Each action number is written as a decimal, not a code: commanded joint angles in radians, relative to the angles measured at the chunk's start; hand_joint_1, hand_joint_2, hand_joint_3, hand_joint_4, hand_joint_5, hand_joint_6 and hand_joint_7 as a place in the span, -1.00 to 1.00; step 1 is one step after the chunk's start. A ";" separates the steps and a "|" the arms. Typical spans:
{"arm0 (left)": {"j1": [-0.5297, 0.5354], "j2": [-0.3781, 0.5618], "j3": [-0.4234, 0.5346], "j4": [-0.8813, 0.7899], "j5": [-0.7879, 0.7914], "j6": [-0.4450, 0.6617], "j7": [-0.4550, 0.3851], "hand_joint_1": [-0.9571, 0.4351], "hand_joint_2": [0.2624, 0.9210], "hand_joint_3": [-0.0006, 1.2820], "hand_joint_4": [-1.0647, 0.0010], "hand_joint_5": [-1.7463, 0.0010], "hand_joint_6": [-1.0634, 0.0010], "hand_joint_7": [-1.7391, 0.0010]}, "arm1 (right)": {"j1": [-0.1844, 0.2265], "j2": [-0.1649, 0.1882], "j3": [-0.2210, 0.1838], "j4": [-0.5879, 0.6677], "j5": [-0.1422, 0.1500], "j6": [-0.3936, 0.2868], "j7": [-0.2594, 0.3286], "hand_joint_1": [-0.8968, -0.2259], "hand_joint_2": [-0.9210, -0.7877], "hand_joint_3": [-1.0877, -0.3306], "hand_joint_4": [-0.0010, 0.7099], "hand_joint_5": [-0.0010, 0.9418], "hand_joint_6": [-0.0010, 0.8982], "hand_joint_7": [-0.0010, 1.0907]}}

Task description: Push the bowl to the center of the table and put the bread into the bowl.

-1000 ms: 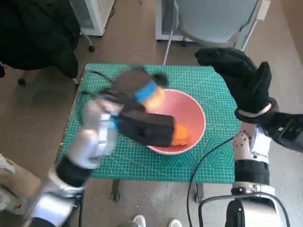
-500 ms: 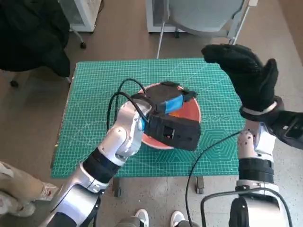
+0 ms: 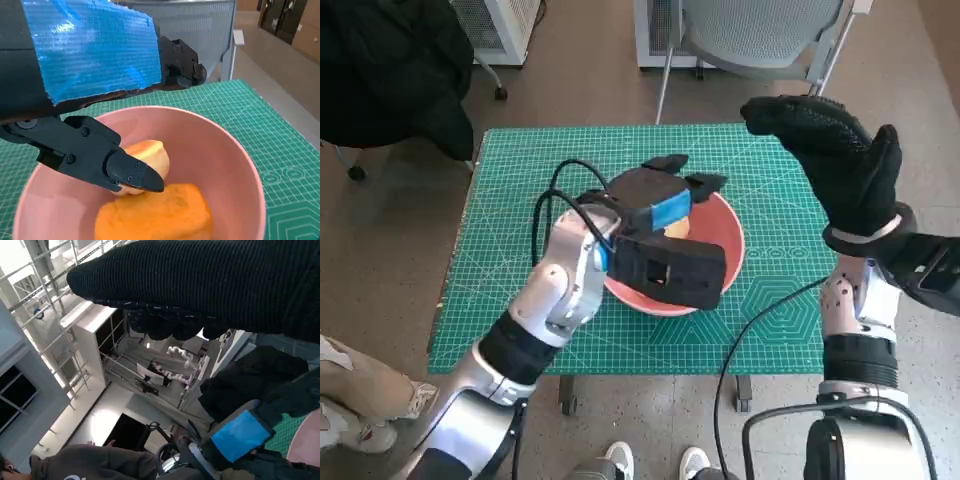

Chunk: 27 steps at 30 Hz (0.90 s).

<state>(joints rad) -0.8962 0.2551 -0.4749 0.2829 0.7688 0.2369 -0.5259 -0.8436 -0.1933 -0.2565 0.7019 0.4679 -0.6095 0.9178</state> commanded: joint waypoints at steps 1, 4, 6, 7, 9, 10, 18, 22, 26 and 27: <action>0.018 0.033 0.018 -0.035 -0.012 -0.021 0.018 -0.27 0.97 -0.99 0.95 1.00 0.63 0.96 | 0.005 -0.004 0.002 0.012 -0.001 0.010 0.002 -0.41 -1.00 -0.40 -0.26 -1.00 -0.31 -0.99; 0.029 0.055 0.034 -0.059 -0.016 -0.040 0.034 -0.29 0.98 -0.99 0.94 0.99 0.63 0.96 | 0.002 -0.004 0.001 0.017 -0.001 0.008 0.004 -0.41 -1.00 -0.40 -0.26 -1.00 -0.31 -0.99; 0.040 0.069 0.047 -0.079 -0.019 -0.055 0.049 -0.30 0.98 -0.99 0.92 0.99 0.61 0.95 | 0.001 -0.004 0.001 0.018 -0.002 0.006 0.004 -0.41 -1.00 -0.40 -0.26 -1.00 -0.31 -0.99; 0.042 0.072 0.050 -0.083 -0.020 -0.058 0.052 -0.31 0.98 -0.99 0.91 0.99 0.61 0.95 | 0.001 -0.004 0.001 0.018 -0.003 0.005 0.004 -0.41 -1.00 -0.40 -0.26 -1.00 -0.31 -0.99; 0.060 0.088 0.076 -0.110 -0.034 -0.083 0.079 -0.31 0.99 -0.99 0.90 0.99 0.60 0.95 | 0.000 -0.004 0.002 0.019 -0.005 0.001 0.004 -0.41 -1.00 -0.40 -0.26 -1.00 -0.31 -0.99; 0.069 0.096 0.088 -0.123 -0.042 -0.095 0.093 -0.32 0.99 -0.99 0.87 0.98 0.57 0.94 | 0.000 -0.004 0.002 0.019 -0.005 -0.001 0.004 -0.41 -1.00 -0.40 -0.26 -1.00 -0.31 -0.99; 0.145 0.133 0.242 -0.142 -0.194 -0.299 0.278 -0.32 0.99 -0.99 0.72 0.98 0.42 0.93 | -0.009 -0.003 0.004 0.026 -0.003 -0.006 0.008 -0.42 -1.00 -0.40 -0.25 -0.99 -0.31 -0.99; 0.169 0.136 0.298 -0.129 -0.254 -0.385 0.354 -0.34 1.00 -0.89 0.65 0.97 0.37 0.93 | -0.016 -0.001 0.004 0.032 -0.005 -0.009 0.006 -0.42 -1.00 -0.39 -0.25 -0.99 -0.31 -0.99; 0.193 0.134 0.367 -0.113 -0.343 -0.476 0.409 -0.38 1.00 -0.75 0.61 0.98 0.34 0.93 | -0.025 0.001 0.004 0.041 -0.012 -0.019 -0.004 -0.42 -1.00 -0.37 -0.24 -0.99 -0.31 -0.99; 0.198 0.131 0.387 -0.101 -0.375 -0.504 0.418 -0.39 1.00 -0.73 0.60 0.98 0.34 0.93 | -0.028 0.002 0.004 0.044 -0.014 -0.021 -0.007 -0.42 -1.00 -0.37 -0.24 -0.99 -0.31 -0.99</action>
<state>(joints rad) -0.7227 0.3873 -0.1390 0.1605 0.4593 -0.2027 -0.1457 -0.8612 -0.1929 -0.2558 0.7257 0.4662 -0.6263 0.9178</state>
